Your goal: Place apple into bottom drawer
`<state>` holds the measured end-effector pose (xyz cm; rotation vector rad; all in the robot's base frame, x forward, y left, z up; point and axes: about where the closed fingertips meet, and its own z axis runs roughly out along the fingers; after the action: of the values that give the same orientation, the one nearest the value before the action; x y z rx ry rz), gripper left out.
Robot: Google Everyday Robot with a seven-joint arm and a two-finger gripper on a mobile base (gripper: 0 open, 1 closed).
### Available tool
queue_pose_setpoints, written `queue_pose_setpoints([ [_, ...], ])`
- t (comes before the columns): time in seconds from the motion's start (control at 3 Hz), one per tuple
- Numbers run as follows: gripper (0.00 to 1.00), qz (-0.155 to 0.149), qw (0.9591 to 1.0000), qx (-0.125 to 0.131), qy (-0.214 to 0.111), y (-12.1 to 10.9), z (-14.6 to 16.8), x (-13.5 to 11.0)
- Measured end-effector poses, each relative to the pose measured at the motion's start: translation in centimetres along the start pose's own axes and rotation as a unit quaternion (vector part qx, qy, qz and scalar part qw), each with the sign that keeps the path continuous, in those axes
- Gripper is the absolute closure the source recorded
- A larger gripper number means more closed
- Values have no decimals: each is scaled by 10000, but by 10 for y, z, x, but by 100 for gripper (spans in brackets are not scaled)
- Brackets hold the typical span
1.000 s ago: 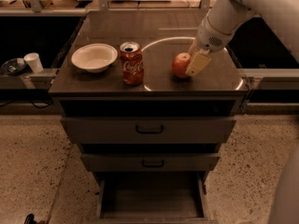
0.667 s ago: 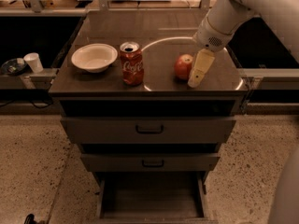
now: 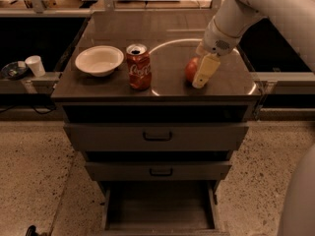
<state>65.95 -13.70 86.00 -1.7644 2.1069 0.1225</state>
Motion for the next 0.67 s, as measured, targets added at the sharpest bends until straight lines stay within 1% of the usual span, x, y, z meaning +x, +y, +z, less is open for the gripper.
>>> queue_pose_setpoints([
  [0.33,49,2,10000,-20,-31,0,4,-3],
  [0.67,70,-49,9997,-138,-208,6,8,-7],
])
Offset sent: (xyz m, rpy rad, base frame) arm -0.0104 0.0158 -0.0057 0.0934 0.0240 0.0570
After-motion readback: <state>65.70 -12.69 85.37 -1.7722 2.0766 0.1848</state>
